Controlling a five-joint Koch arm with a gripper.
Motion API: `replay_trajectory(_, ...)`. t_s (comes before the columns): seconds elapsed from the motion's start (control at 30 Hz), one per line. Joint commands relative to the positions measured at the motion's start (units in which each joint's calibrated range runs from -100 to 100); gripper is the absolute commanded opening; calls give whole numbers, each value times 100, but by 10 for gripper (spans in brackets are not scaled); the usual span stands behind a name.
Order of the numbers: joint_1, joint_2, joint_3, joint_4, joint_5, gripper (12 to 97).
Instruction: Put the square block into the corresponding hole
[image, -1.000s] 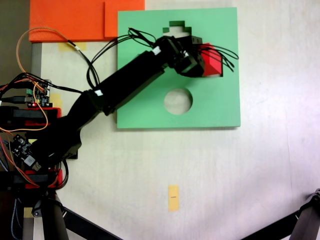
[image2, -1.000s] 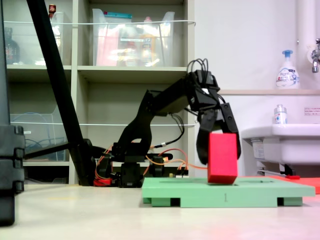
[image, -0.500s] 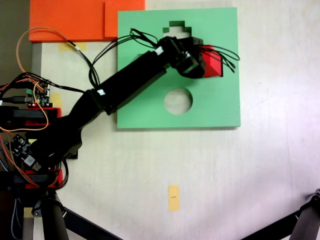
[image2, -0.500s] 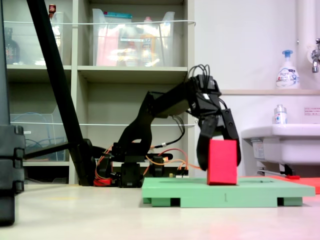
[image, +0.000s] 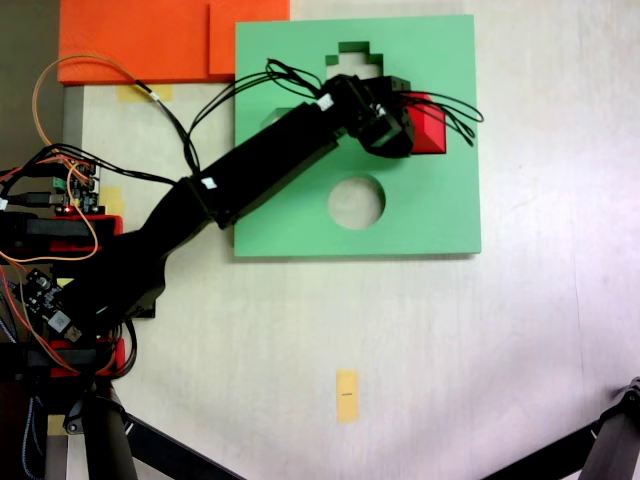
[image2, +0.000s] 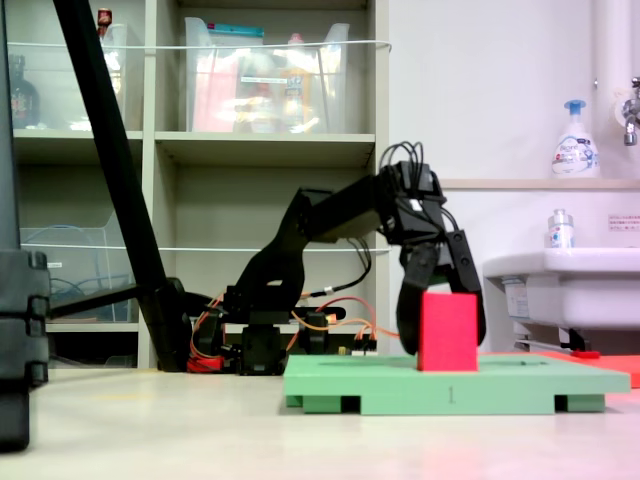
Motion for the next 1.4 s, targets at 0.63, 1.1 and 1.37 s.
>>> replay_trajectory(0.63,5,-657,254,145,20,820)
replay_trajectory(1.1,-322,-6467,264,-1540,-2447,816)
replay_trajectory(1.37,-1245,-7486,114,-1713,-3560,664)
